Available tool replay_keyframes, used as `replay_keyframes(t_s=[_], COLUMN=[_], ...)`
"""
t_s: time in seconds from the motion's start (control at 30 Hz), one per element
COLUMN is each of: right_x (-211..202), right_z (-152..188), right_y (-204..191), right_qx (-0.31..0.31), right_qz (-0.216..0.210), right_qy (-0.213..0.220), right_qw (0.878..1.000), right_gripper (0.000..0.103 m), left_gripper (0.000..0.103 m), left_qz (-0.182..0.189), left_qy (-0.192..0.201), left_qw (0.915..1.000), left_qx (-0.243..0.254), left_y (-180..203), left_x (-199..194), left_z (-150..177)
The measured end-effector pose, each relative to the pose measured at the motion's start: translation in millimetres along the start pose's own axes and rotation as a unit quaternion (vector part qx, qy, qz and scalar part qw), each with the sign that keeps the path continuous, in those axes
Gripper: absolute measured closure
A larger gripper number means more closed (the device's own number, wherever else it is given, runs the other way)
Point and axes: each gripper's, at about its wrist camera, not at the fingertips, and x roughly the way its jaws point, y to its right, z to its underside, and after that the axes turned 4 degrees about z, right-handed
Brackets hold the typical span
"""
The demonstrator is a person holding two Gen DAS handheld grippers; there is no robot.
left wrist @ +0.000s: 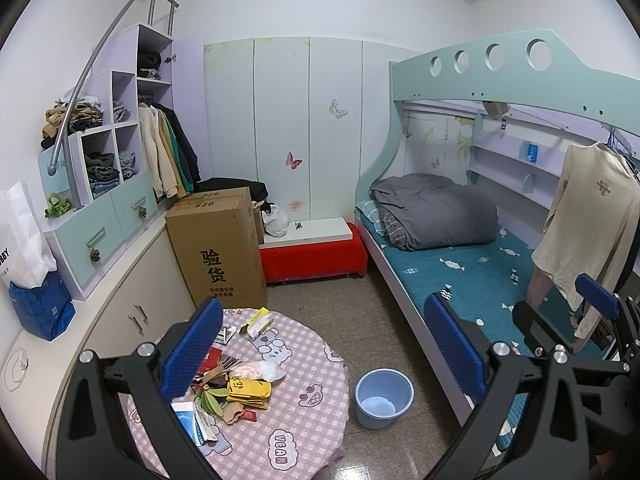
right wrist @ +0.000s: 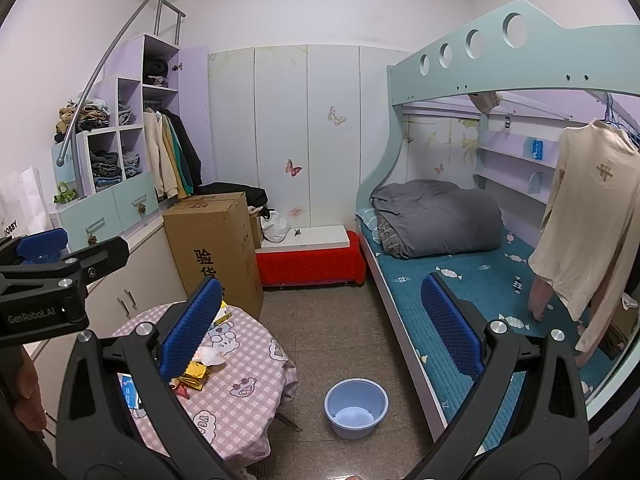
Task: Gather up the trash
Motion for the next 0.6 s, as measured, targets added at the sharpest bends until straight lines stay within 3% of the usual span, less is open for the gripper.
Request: replay_keyframes(t_s=[0.6], right_x=[0.6], right_z=[-0.1], right_y=[-0.9], right_qx=[0.001], right_qz=[0.001], right_qy=[0.000], right_qw=[1.000], right_gripper=[0.006], left_gripper=[0.004], left_qz=[0.000], left_qy=[-0.001], left_qw=[1.0000], left_qx=[0.001], left_y=[-2.1], left_x=[1.1], left_z=[0.2])
